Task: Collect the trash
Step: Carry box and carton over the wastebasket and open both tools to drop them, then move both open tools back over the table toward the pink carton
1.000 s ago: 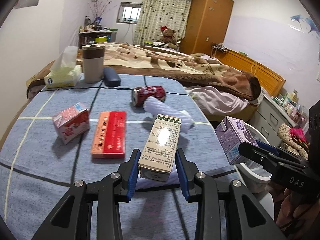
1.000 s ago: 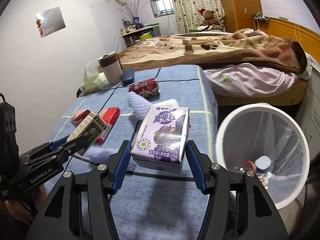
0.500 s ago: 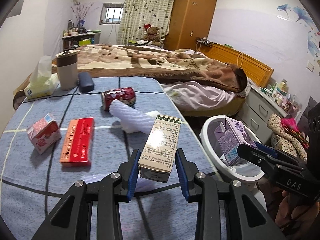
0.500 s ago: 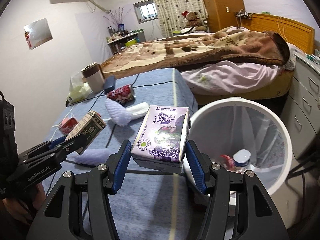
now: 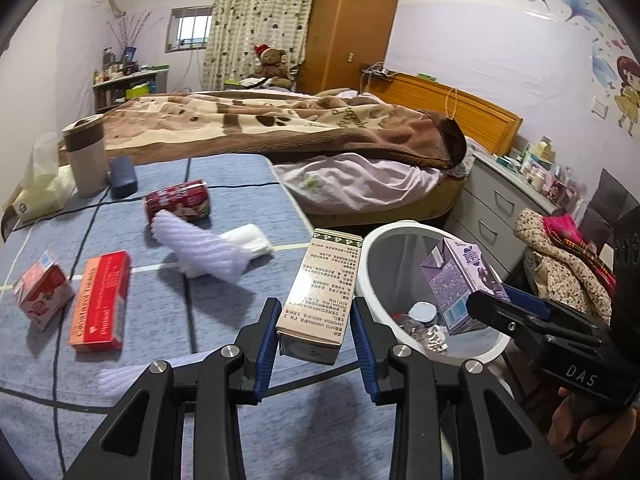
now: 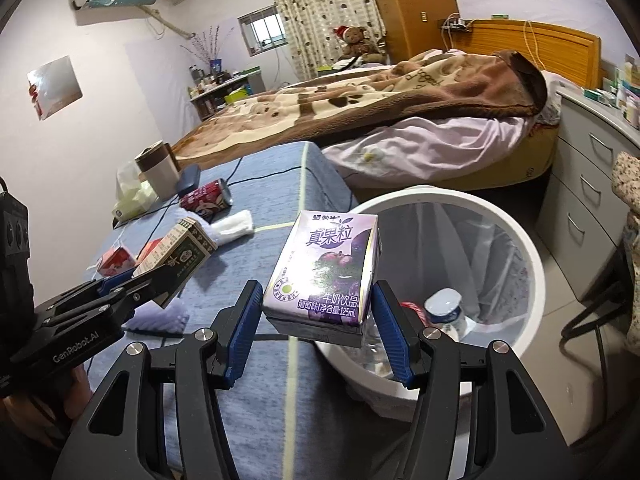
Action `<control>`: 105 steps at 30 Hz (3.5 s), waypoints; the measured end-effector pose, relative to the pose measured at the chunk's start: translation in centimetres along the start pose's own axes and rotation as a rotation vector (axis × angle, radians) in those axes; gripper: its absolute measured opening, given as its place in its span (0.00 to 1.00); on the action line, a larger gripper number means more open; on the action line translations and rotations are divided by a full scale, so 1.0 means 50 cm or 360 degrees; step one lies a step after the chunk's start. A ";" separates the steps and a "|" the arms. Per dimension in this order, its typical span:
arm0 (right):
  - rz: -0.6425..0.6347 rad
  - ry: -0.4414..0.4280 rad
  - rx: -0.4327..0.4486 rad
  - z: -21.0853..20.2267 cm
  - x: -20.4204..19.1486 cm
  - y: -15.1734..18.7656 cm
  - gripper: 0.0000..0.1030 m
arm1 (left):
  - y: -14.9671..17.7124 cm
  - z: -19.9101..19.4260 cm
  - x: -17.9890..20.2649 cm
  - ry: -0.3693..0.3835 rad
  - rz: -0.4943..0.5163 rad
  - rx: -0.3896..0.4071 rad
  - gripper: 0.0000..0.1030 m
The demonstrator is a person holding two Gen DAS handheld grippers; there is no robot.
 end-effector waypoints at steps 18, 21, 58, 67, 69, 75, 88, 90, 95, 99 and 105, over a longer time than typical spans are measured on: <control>0.0122 0.0107 0.0026 -0.016 0.086 -0.008 0.56 | -0.031 0.075 0.096 0.0181 0.0120 -0.0050 0.35; 0.0156 0.0137 0.0017 -0.015 0.103 -0.007 0.56 | -0.034 0.091 0.115 0.0226 0.0147 -0.0064 0.35; 0.0077 0.0095 -0.0005 -0.024 0.080 -0.005 0.61 | -0.009 0.098 0.088 0.0226 0.0090 -0.0116 0.44; -0.0024 0.0009 -0.0049 -0.011 0.026 0.007 0.61 | 0.021 0.042 0.028 0.0156 -0.0001 -0.0083 0.44; -0.0047 -0.0011 -0.0058 -0.010 0.013 0.010 0.61 | 0.030 0.030 0.010 0.0132 -0.0030 -0.0081 0.44; -0.0112 -0.0062 -0.0090 -0.001 -0.022 0.018 0.61 | 0.052 0.003 -0.025 0.0058 -0.0069 -0.0065 0.44; -0.0253 -0.0149 -0.0157 0.018 -0.091 0.030 0.61 | 0.084 -0.059 -0.121 -0.0125 -0.0188 -0.0025 0.44; -0.0265 -0.0164 -0.0166 0.022 -0.100 0.030 0.61 | 0.089 -0.065 -0.134 -0.0147 -0.0206 -0.0024 0.44; -0.0294 -0.0201 -0.0187 0.028 -0.119 0.030 0.61 | 0.098 -0.083 -0.158 -0.0187 -0.0231 -0.0016 0.44; -0.0314 -0.0219 -0.0199 0.032 -0.134 0.031 0.61 | 0.106 -0.092 -0.177 -0.0226 -0.0241 -0.0013 0.44; -0.0342 -0.0243 -0.0209 0.045 -0.154 0.028 0.61 | 0.114 -0.100 -0.217 -0.0277 -0.0278 -0.0016 0.44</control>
Point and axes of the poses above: each gripper's, at about its wrist camera, not at the fingertips, and z roughly the way its jaws point, x to its right, y to its underside, the point moved 2 cm from there along z, roughly the way its jaws point, and after that the axes turned 15 degrees about z, right-handed, at the moved point
